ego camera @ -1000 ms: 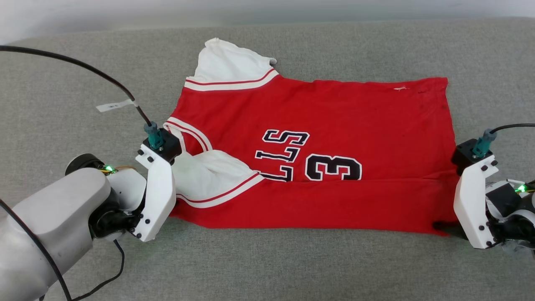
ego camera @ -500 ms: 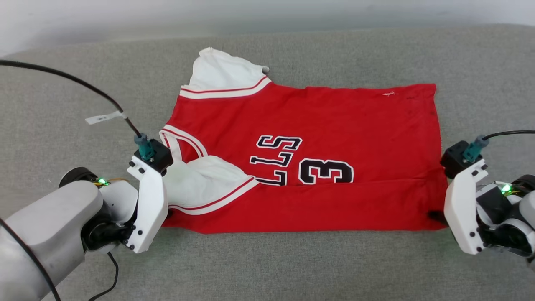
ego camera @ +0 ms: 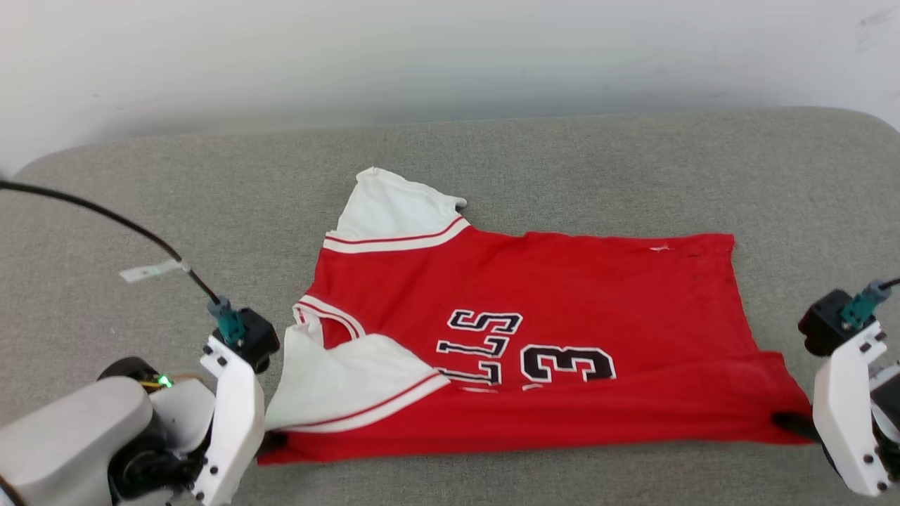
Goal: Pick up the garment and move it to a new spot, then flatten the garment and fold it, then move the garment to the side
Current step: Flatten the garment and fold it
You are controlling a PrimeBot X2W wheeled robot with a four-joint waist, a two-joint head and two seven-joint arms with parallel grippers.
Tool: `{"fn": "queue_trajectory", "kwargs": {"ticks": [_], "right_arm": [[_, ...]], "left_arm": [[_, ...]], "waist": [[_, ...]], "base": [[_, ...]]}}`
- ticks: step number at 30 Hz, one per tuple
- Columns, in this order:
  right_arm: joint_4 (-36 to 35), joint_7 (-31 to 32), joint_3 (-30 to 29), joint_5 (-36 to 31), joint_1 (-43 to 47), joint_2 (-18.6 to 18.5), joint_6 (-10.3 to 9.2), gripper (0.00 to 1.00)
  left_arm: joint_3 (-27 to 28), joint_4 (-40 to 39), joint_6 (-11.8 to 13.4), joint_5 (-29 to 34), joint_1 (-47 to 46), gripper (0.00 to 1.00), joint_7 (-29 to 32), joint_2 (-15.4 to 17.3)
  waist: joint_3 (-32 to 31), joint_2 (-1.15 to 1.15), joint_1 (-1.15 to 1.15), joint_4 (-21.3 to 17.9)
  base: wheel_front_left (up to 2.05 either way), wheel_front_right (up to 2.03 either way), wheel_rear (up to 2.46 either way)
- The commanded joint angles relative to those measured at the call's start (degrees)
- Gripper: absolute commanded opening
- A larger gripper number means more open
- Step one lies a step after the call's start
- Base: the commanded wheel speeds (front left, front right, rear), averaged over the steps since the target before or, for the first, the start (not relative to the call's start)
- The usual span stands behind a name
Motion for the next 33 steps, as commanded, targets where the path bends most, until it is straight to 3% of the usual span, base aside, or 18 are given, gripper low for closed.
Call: {"fn": "queue_trajectory", "kwargs": {"ticks": [1, 5, 16, 17, 18, 19, 24, 33], "right_arm": [[-0.84, 0.55, -0.41, 0.48, 2.01, -1.16, -0.05, 0.0], [-1.32, 0.89, -1.1, 0.0, 4.79, -1.11, -0.05, 0.0], [10.01, -3.96, -2.14, -4.73, 3.95, 8.63, -0.05, 0.0], [10.88, -4.79, -2.37, -4.77, 3.94, 9.34, -0.06, 0.31], [11.47, -5.34, -2.43, -4.84, 4.0, 9.74, -0.07, 0.88], [11.82, -6.01, -2.51, -4.95, 4.11, 9.9, -0.07, 1.0], [11.05, -9.66, -3.92, -5.08, 4.72, 9.2, -0.05, 1.0], [4.17, -24.99, -11.61, -10.1, 6.02, 8.78, -0.04, 1.0]], "left_arm": [[-0.17, -1.19, 0.5, 0.07, 1.68, 0.0, 0.48, 0.64], [-0.2, -2.81, 1.82, 0.31, 4.17, 0.0, 0.04, 0.72], [-0.54, 4.66, 2.37, 1.42, 6.79, 0.0, -1.63, -3.24], [-0.5, 5.19, 2.46, 1.37, 6.82, 0.27, -1.89, -3.55], [-0.22, 5.56, 2.46, 1.63, 6.61, 1.0, -2.57, -3.67], [0.0, 5.8, 2.34, 1.76, 6.5, 1.0, -3.01, -3.58], [0.75, 5.79, 2.05, 2.09, 5.6, 1.0, -4.29, -2.29], [5.0, 0.96, 2.38, 2.14, 1.44, 1.0, -7.41, 1.15]], "waist": [[0.0, 0.0, 0.0, -0.03], [1.02, 0.0, 0.0, -0.48], [4.93, 0.0, 0.0, -1.74], [4.86, 0.0, 0.0, -1.71], [4.65, 0.0, 0.0, -1.66], [4.33, 0.0, 0.0, -1.61], [2.63, 0.0, 0.0, -1.06], [0.79, 0.0, 0.0, -0.83]], "base": [[0.0, 0.0, 0.0], [0.0, 0.0, 0.0], [0.0, 0.0, 0.0], [0.0, 0.0, 0.0], [0.0, 0.0, 0.0], [0.0, 0.0, 0.0], [0.0, 0.0, 0.0], [0.0, 0.0, 0.0]]}}
